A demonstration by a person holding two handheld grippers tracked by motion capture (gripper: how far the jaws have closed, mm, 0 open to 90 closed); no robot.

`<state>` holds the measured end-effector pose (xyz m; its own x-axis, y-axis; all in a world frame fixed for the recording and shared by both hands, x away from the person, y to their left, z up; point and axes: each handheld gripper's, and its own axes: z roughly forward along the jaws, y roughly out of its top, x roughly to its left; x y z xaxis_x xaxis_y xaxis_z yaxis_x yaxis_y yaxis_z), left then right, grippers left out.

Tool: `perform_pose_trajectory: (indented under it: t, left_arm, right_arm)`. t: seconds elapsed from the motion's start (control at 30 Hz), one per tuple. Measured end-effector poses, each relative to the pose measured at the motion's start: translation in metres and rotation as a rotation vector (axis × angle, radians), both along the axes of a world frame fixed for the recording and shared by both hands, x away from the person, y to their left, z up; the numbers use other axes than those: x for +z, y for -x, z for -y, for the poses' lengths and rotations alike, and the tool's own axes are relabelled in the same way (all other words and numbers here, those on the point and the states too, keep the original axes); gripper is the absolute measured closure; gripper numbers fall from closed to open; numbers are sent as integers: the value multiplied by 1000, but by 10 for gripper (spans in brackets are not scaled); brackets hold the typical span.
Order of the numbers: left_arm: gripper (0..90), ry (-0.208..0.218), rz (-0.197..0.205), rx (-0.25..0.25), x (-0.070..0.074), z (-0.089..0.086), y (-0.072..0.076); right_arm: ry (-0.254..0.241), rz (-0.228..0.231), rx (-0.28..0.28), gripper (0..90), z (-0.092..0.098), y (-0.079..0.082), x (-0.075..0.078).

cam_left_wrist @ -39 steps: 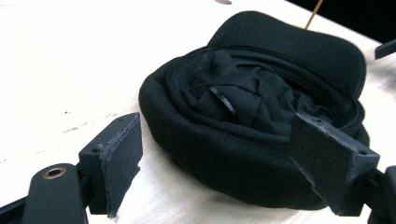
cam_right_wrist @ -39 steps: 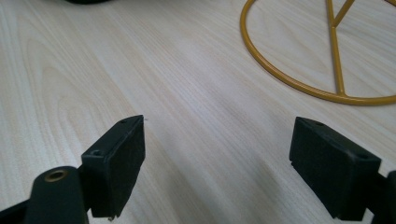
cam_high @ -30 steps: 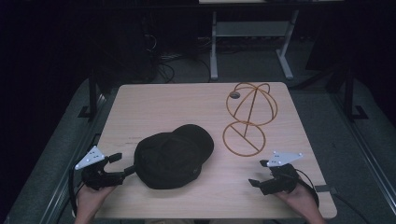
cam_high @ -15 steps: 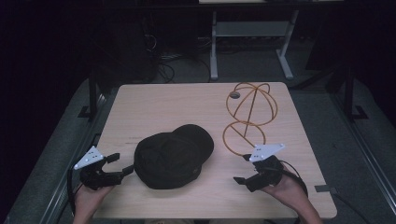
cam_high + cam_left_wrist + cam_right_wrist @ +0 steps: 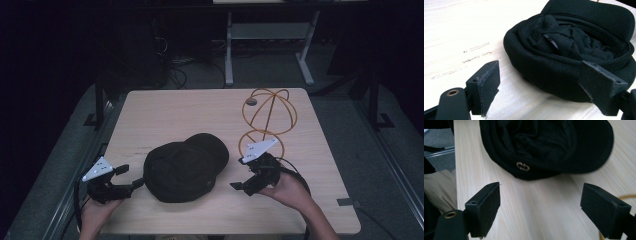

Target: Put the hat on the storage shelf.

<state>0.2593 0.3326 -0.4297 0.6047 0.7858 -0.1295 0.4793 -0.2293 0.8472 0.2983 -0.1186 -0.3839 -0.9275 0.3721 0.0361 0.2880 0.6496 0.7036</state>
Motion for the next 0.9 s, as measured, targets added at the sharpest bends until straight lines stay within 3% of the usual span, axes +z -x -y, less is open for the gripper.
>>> perform_pose_trajectory:
  t: [0.27,0.53,0.57,0.9]
  left_arm:
    - [168,14,0,11,0,-4,-1]
    - [168,14,-2,15,0,-6,-1]
    - [168,16,3,15,0,-6,-1]
    - [169,22,5,17,1,-9,-1]
  right_arm:
    - [26,14,80,193,-34,-9,9]
    - [47,37,159,226,-75,-15,16]
    - [51,42,184,249,-87,-16,16]
    - [93,24,270,367,-138,-15,8]
